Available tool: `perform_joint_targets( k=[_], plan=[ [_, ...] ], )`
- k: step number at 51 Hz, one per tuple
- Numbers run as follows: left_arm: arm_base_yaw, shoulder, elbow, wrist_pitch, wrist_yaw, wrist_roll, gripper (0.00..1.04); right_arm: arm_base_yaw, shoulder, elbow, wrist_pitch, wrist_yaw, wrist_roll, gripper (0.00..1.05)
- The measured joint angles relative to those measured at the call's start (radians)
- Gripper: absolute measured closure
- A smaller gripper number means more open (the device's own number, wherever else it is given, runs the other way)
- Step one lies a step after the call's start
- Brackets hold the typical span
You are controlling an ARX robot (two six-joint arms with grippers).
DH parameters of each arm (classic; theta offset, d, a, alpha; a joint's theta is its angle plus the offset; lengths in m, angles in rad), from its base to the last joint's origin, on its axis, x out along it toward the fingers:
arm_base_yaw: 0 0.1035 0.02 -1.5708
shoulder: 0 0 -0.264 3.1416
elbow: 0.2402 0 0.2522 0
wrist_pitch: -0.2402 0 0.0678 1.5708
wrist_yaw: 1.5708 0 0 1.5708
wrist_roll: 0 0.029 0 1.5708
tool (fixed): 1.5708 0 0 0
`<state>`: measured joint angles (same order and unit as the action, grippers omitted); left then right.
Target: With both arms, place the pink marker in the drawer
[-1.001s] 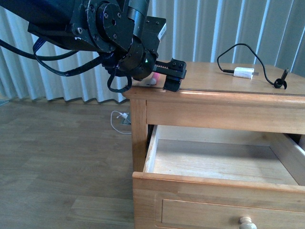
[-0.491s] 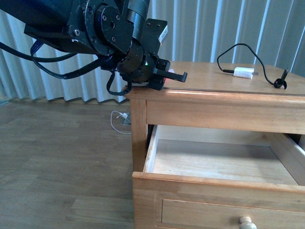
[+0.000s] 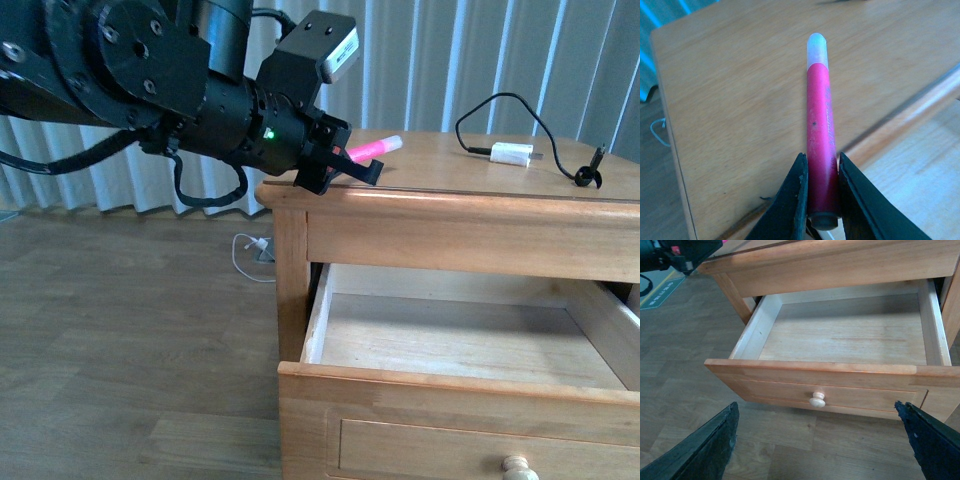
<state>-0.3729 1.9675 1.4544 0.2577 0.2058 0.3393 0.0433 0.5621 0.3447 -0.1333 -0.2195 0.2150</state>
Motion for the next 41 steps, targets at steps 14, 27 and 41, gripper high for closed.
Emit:
perform_joint_targets(
  k=[14,27,41],
  plan=[
    [-0.046,-0.176,-0.137,-0.102,0.156,0.246,0.9,0.0,0.0,0.0,0.0,0.0,0.0,0.08],
    [-0.101,-0.122,-0.181,-0.128,0.085,0.436,0.9,0.0,0.0,0.0,0.0,0.0,0.0,0.08],
    [-0.117,0.088,-0.079,-0.073,0.022,0.433,0.9,0.0,0.0,0.0,0.0,0.0,0.0,0.08]
  ],
)
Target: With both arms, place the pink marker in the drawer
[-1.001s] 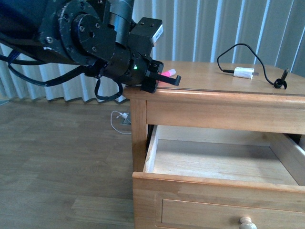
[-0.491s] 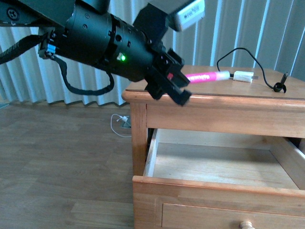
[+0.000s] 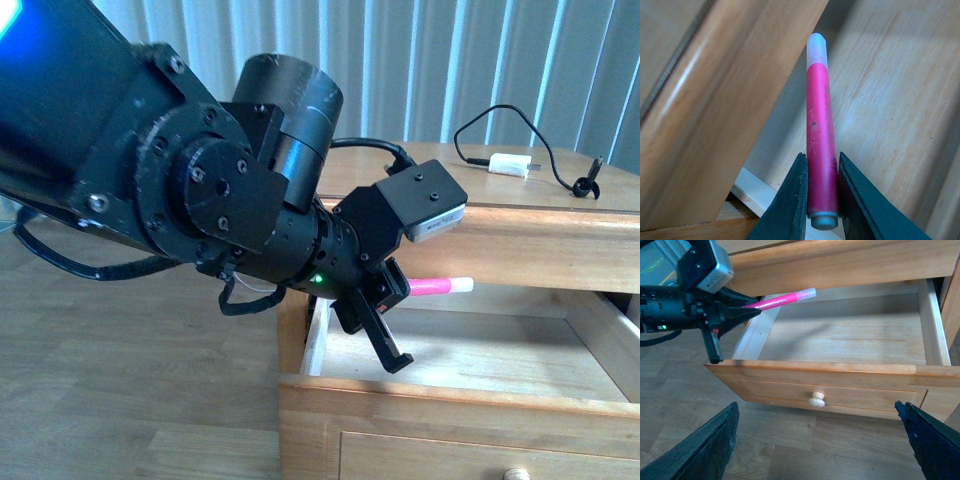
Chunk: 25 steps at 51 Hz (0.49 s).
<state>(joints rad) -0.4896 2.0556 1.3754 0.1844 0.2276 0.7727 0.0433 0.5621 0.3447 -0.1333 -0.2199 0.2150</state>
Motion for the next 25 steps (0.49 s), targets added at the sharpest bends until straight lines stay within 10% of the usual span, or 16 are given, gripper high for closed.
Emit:
perform_joint_targets(
  k=[25],
  plan=[
    [-0.009,0.1,0.066,0.034,-0.027,-0.063,0.8,0.0,0.0,0.0,0.0,0.0,0.0,0.08]
  ],
)
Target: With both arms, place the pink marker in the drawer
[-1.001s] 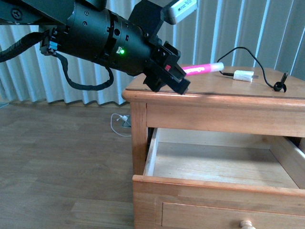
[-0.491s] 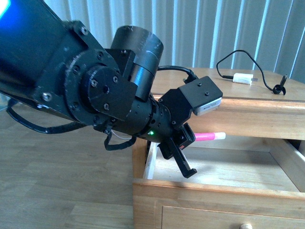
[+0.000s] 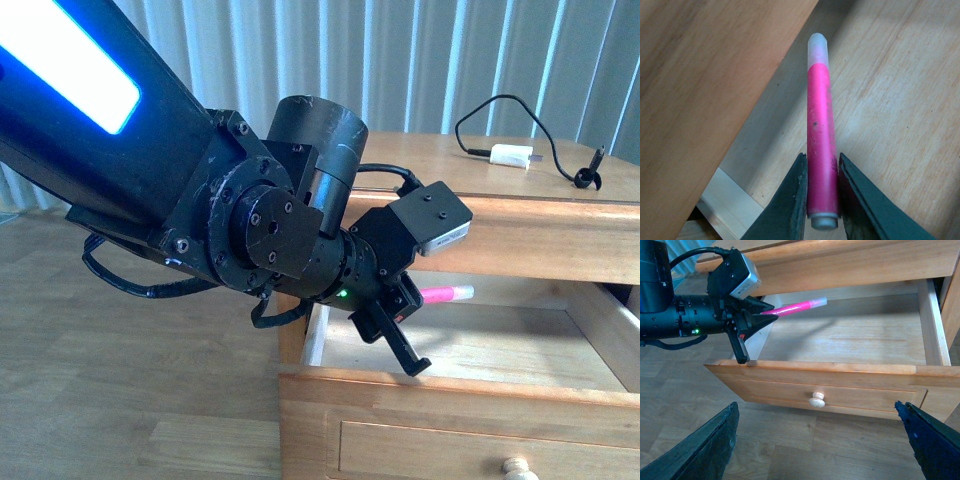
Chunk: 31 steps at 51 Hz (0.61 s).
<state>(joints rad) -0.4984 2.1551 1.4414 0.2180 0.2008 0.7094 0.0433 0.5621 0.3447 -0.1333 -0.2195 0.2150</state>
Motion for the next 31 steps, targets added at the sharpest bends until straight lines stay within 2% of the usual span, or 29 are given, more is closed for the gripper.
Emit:
perform_joint_targets(
  k=[14,17,24,26,31],
  plan=[
    [0.0,-0.039,-0.077,0.101,-0.043,-0.05,0.39,0.0,0.0,0.0,0.0,0.0,0.0,0.08],
    [0.0,-0.087,-0.131,0.148,-0.075,-0.077,0.27,0.0,0.0,0.0,0.0,0.0,0.0,0.08],
    [0.0,-0.2,-0.231,0.241,-0.137,-0.149,0.07,0.0,0.0,0.0,0.0,0.0,0.0,0.08],
    [0.0,-0.235,-0.259,0.266,-0.155,-0.174,0.04,0.0,0.0,0.0,0.0,0.0,0.0,0.08],
    [0.0,-0.33,-0.338,0.316,-0.212,-0.24,0.07,0.0,0.0,0.0,0.0,0.0,0.0,0.08]
  ],
)
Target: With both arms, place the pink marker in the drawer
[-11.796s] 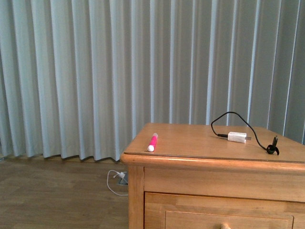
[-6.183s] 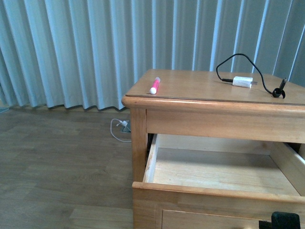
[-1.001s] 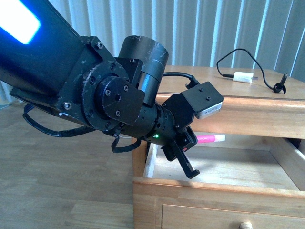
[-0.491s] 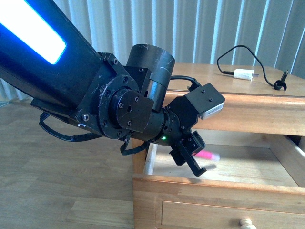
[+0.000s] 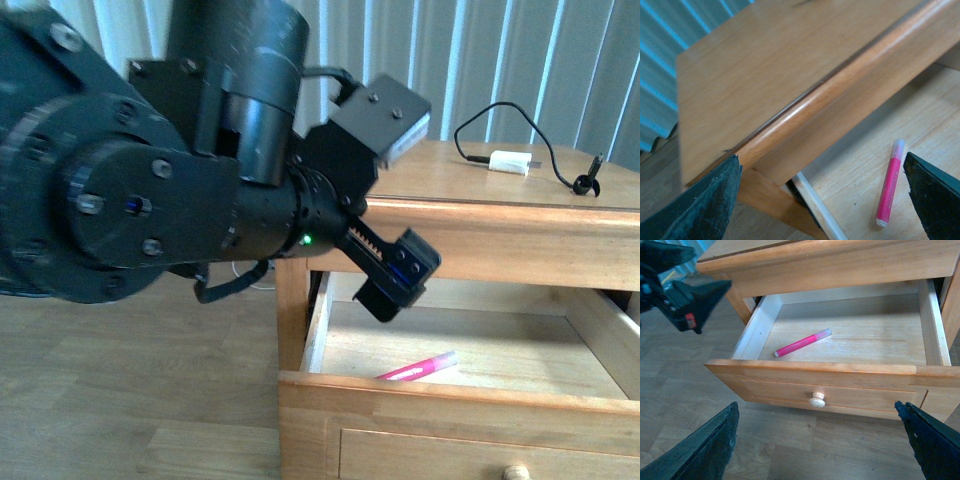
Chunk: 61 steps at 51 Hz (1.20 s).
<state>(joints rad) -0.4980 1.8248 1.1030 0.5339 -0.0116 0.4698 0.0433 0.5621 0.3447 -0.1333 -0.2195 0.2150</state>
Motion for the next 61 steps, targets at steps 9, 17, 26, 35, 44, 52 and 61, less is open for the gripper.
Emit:
perform_joint_targets(
  k=[9,17,26,35,44,52,61],
  plan=[
    [0.008,-0.174,-0.166,0.06,-0.129,-0.11,0.06,0.0,0.0,0.0,0.0,0.0,0.0,0.08],
    [0.014,-0.353,-0.32,0.102,-0.263,-0.215,0.06,0.0,0.0,0.0,0.0,0.0,0.0,0.08],
    [0.016,-0.585,-0.48,0.084,-0.38,-0.32,0.06,0.0,0.0,0.0,0.0,0.0,0.0,0.08],
    [0.01,-0.929,-0.684,-0.116,-0.562,-0.468,0.06,0.0,0.0,0.0,0.0,0.0,0.0,0.08],
    [-0.068,-1.269,-0.81,-0.357,-0.702,-0.564,0.06,0.0,0.0,0.0,0.0,0.0,0.0,0.08],
    [-0.074,-1.297,-0.815,-0.36,-0.704,-0.58,0.06,0.0,0.0,0.0,0.0,0.0,0.0,0.08],
    [-0.022,-1.342,-0.855,-0.314,-0.535,-0.529,0.2,0.0,0.0,0.0,0.0,0.0,0.0,0.08]
  ],
)
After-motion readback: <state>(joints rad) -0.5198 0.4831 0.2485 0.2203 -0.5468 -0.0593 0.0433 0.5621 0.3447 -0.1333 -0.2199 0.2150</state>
